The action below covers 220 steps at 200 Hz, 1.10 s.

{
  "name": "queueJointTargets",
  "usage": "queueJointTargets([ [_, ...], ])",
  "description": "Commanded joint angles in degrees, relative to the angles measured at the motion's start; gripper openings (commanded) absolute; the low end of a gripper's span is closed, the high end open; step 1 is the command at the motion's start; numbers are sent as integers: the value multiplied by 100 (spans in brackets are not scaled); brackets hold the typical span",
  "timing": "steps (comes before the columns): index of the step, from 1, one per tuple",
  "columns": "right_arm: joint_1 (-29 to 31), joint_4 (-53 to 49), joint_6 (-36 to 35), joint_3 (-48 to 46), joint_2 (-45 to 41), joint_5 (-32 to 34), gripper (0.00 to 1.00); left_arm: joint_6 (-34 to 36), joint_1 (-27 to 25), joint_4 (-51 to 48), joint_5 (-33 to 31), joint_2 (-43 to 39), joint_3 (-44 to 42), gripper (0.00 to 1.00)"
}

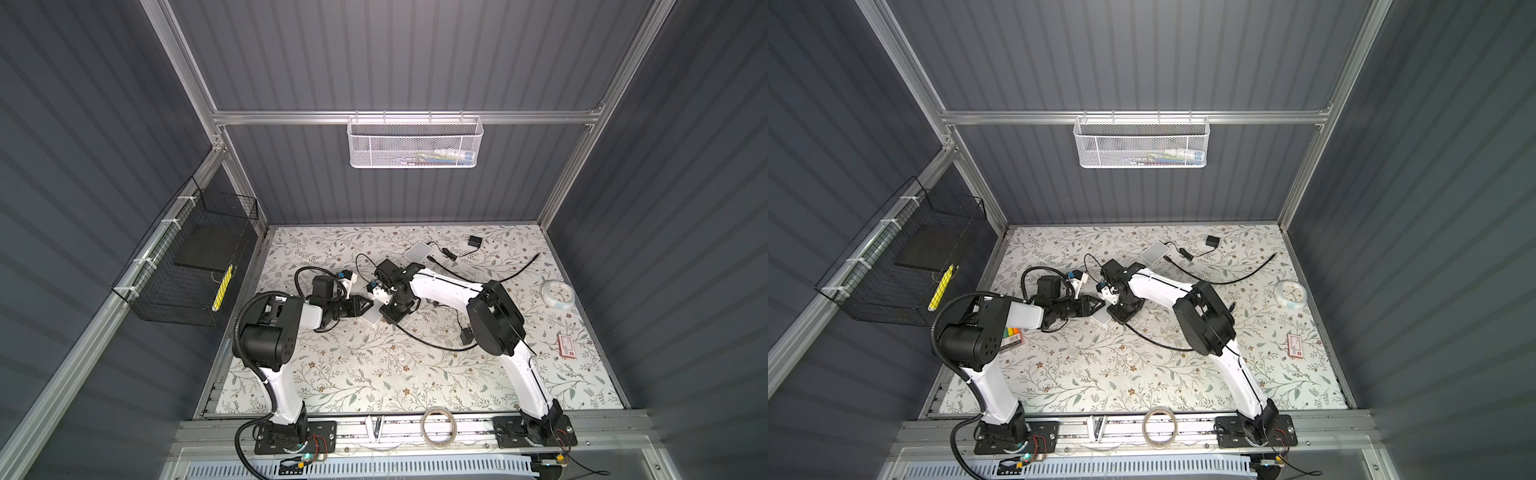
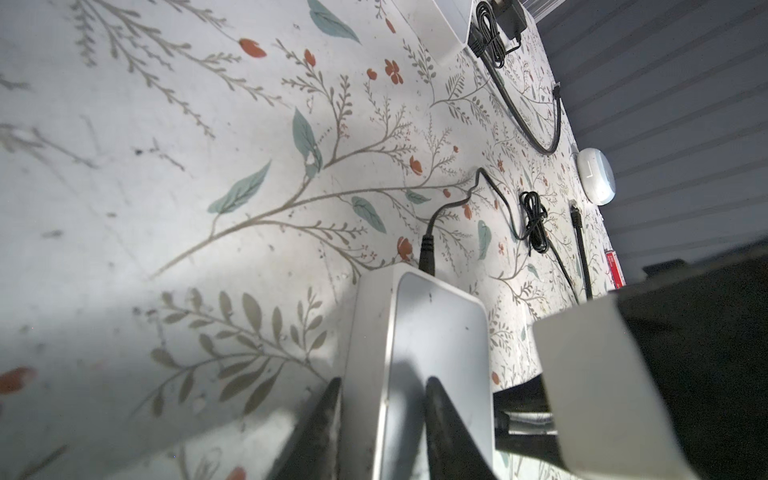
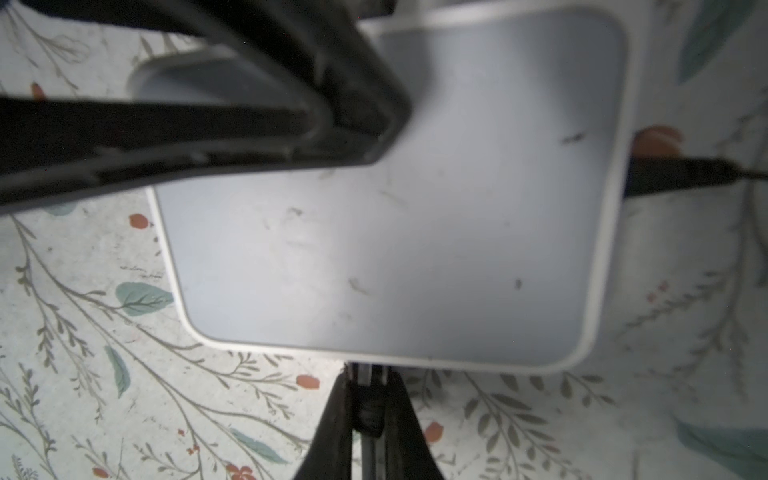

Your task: Insert the plug into the switch port

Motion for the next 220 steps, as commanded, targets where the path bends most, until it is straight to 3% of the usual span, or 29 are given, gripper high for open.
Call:
queueJointTargets([
  [1, -11, 1089, 156, 132, -18, -19, 0, -153, -295, -570, 762, 86, -152, 33],
  [48, -12, 1015, 75, 156, -27, -50, 1, -235, -326, -390, 744, 106, -215, 33],
  [161, -29, 665, -396, -1217, -1091, 80, 31, 101, -203, -1781, -515, -28, 552, 36],
  [220, -73, 621, -591, -1780, -1526, 6, 34, 322, -170, -2082, -621, 5, 828, 35],
])
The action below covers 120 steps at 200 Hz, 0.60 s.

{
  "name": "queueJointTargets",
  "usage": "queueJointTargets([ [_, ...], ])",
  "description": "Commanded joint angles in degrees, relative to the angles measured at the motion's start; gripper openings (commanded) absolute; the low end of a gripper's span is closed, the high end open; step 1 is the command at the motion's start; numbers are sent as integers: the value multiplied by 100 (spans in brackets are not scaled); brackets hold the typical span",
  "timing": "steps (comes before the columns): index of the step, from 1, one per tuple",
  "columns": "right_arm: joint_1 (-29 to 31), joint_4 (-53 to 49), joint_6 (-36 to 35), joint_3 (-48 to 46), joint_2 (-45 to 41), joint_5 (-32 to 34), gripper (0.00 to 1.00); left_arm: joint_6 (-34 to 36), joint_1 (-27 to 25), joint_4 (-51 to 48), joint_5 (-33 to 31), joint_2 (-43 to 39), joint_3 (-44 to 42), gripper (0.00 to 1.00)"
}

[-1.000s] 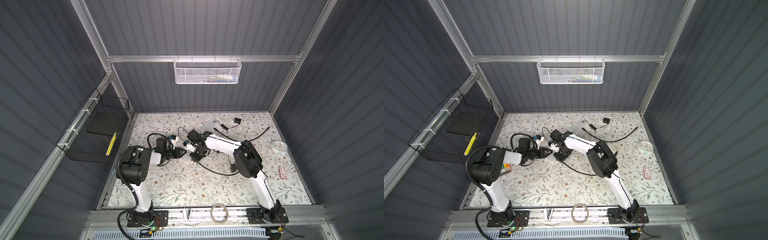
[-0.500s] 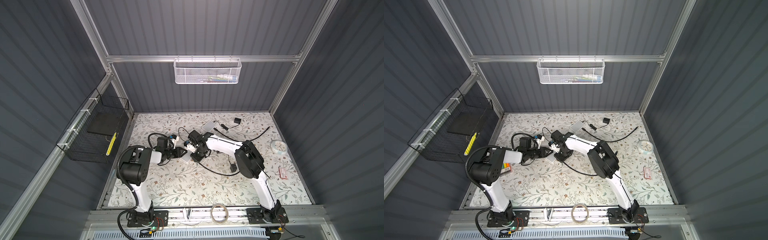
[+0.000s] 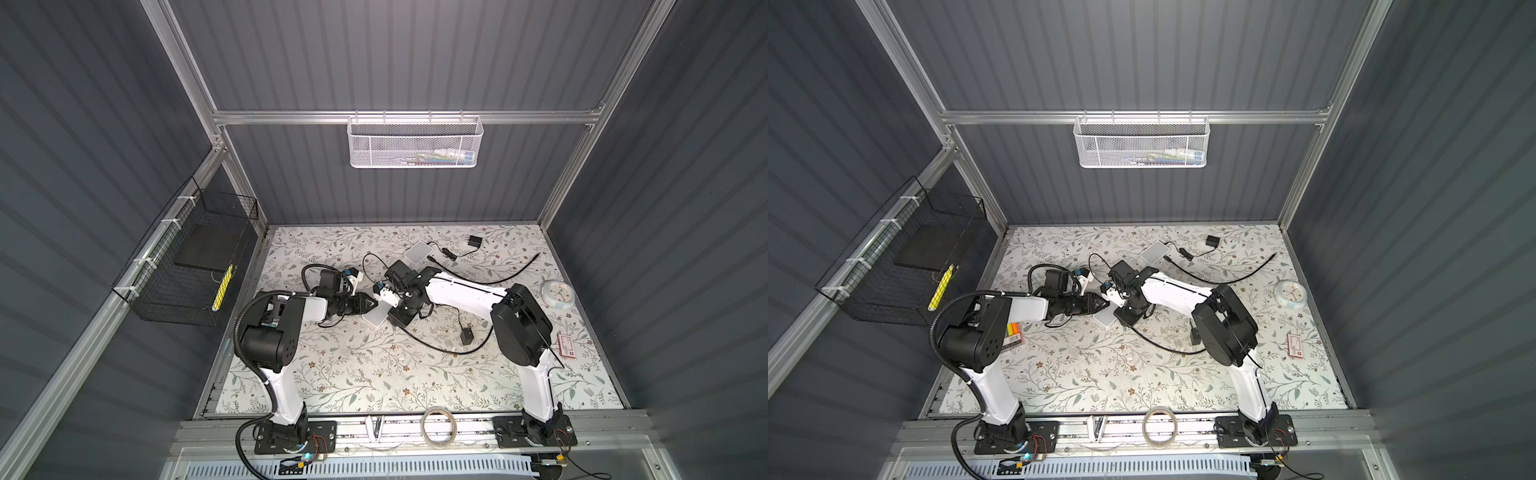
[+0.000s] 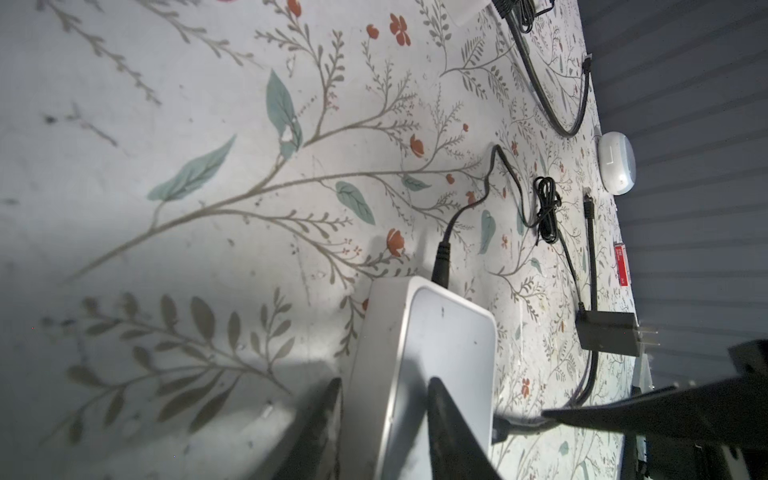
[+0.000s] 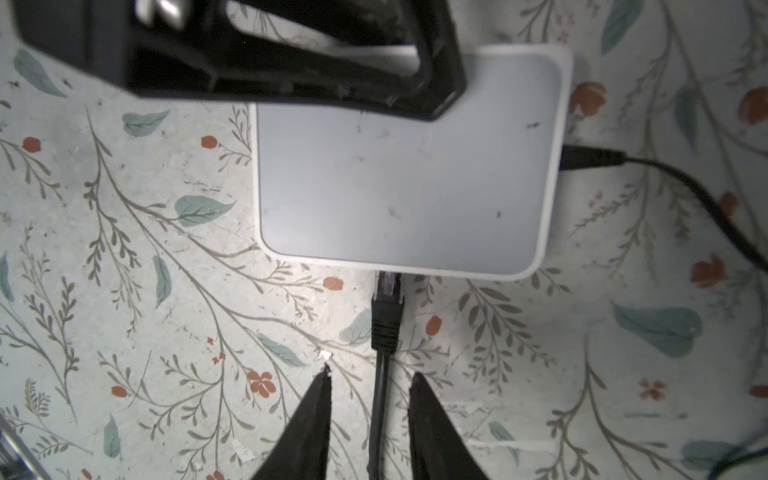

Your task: Insert the plug into the switch port

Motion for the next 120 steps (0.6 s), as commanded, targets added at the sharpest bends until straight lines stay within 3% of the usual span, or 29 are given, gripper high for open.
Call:
queueJointTargets([
  [1, -42, -43, -149, -254, -219, -59, 34, 224, 19, -572, -287, 32, 111, 35],
  [72, -51, 105, -234, 4, 307, -79, 27, 314, 20, -642, -145, 53, 104, 35],
  [120, -67, 57, -271, 177, 513, -76, 27, 338, 20, -500, 105, 112, -58, 35],
])
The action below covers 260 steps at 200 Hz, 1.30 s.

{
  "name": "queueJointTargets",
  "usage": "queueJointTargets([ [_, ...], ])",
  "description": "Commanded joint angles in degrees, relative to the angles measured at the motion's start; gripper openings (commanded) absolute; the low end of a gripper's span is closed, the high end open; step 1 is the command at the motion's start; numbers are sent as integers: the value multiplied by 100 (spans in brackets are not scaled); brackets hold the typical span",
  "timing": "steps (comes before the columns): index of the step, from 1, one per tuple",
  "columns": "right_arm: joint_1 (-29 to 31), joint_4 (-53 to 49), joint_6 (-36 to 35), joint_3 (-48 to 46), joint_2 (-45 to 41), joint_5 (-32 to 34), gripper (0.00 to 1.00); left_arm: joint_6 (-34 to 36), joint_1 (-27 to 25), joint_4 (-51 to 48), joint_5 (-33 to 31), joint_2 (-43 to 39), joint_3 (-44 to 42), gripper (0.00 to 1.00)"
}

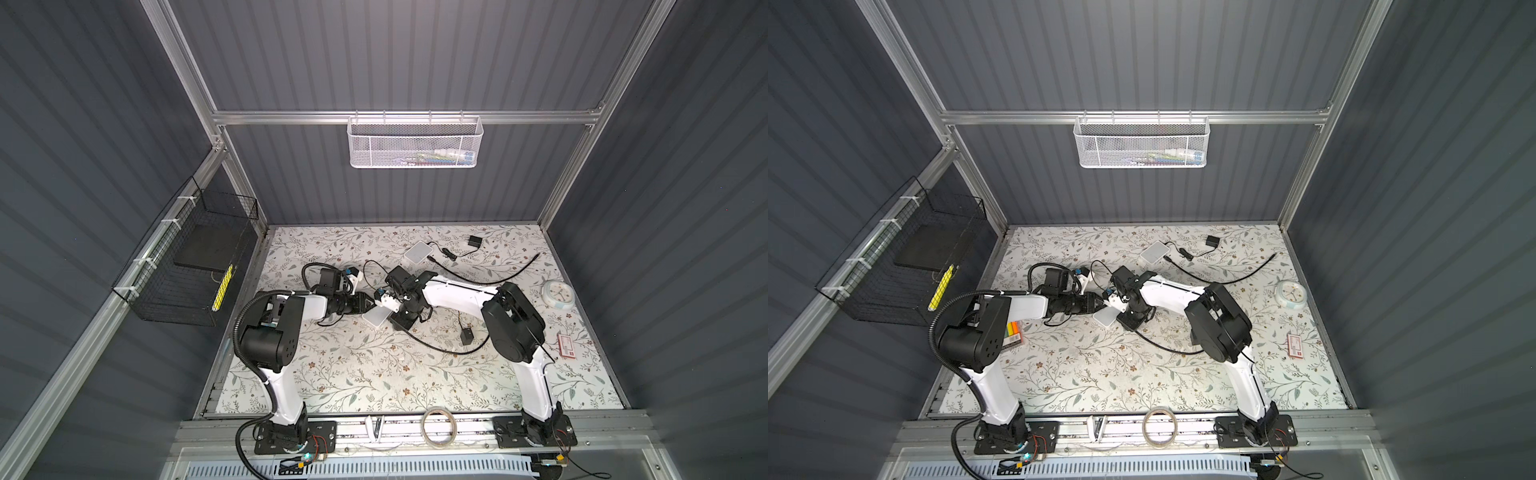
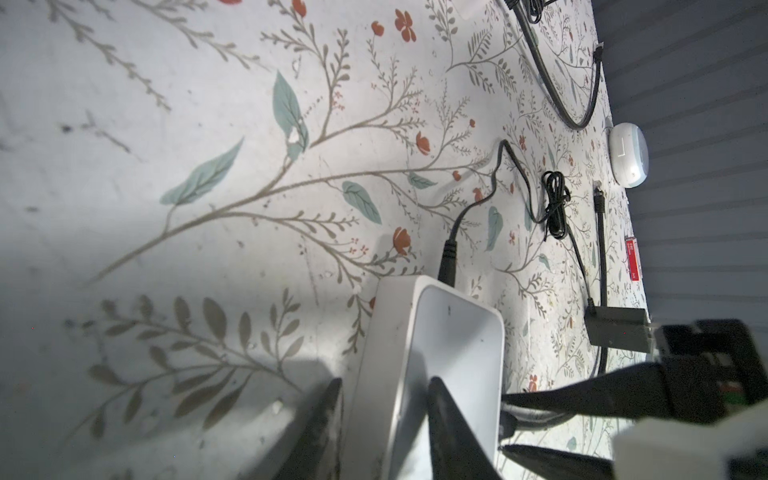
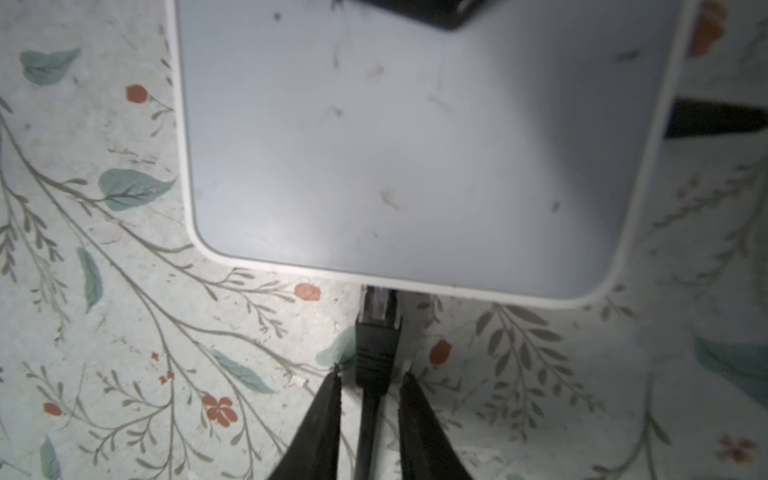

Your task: Insert the plug into the switch port

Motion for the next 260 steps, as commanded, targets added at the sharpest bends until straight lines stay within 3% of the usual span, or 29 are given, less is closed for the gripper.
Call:
queueJointTargets([
  [1, -29, -70, -73, 181, 113, -33, 27, 128, 16, -266, 105, 112, -156, 35],
  [88, -46, -118, 28, 315, 193, -95, 0, 160, 25, -130, 445, 218, -253, 34],
  [260, -46, -190, 394, 1092, 435, 32, 0, -211, -221, 235, 540, 343, -484, 30],
])
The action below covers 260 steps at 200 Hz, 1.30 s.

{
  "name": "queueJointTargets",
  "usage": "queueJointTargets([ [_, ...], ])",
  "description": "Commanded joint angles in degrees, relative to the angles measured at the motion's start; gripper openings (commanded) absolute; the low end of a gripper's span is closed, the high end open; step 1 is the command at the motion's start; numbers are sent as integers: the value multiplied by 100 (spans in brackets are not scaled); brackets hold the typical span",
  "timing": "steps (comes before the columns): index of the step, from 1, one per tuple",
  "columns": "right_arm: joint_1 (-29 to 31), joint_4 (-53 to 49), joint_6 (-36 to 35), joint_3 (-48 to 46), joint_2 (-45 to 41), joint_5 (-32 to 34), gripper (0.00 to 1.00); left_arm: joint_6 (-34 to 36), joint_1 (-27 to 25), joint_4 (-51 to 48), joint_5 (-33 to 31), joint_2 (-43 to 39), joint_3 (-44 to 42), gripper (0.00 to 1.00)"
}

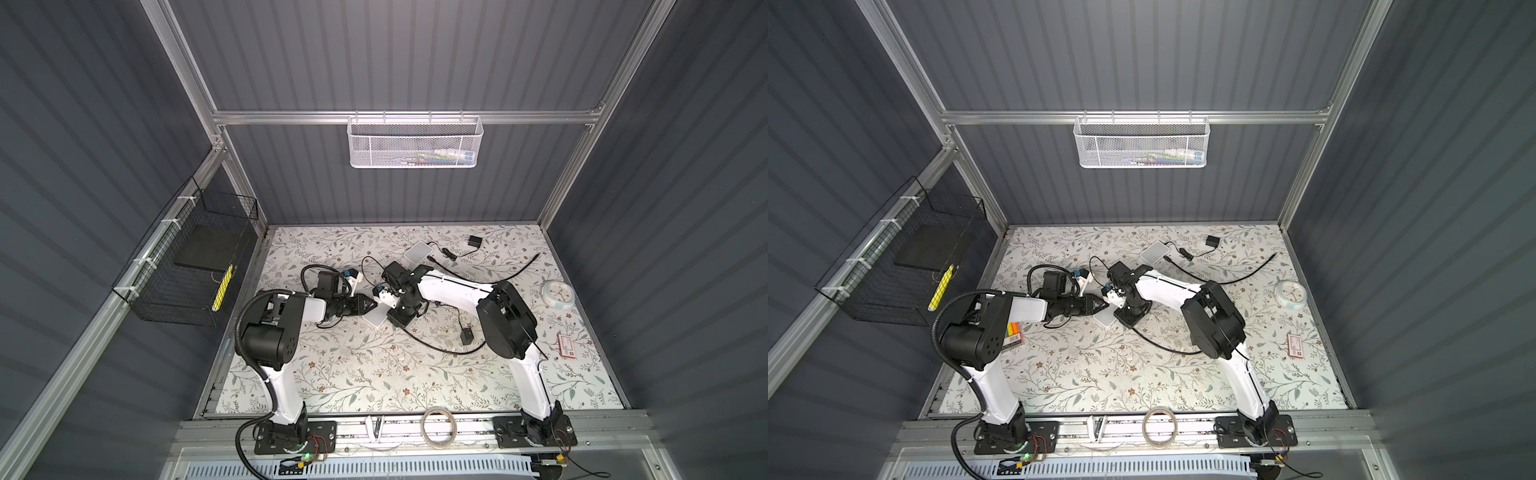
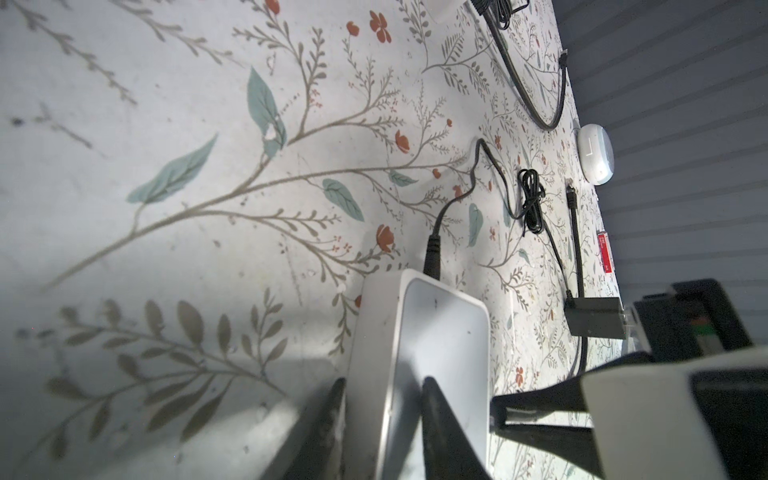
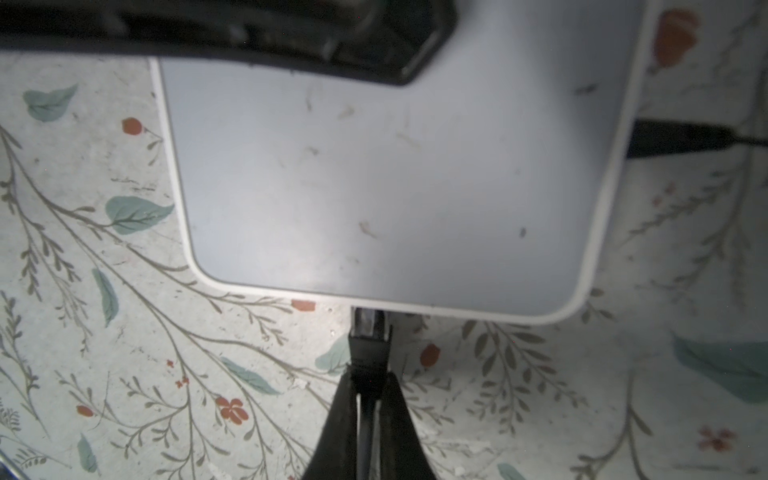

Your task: Insert the plug into the switch port

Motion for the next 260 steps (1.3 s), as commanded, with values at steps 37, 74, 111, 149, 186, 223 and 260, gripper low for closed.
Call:
queueJointTargets([
  [37, -17, 599, 203, 331, 115, -57, 0, -150, -254, -316, 183, 291, -247, 30],
  [74, -14, 617, 209, 476, 149, -22, 0, -169, -272, -259, 222, 349, -248, 29],
  [111, -16, 640, 227, 548, 272, -23, 0, -204, -281, -211, 253, 373, -255, 29],
  [149, -15, 694, 287, 707, 342, -13, 0, -204, -289, -207, 290, 422, -248, 29],
  [186, -17, 635, 292, 907, 331, 78, 0, -213, -323, -165, 315, 458, -257, 28],
  [223, -17, 690, 426, 934, 346, 150, 0, -319, -377, 9, 359, 537, -318, 28],
  [260, -7, 799, 597, 903, 336, 195, 0, -349, -386, 102, 420, 554, -423, 27],
])
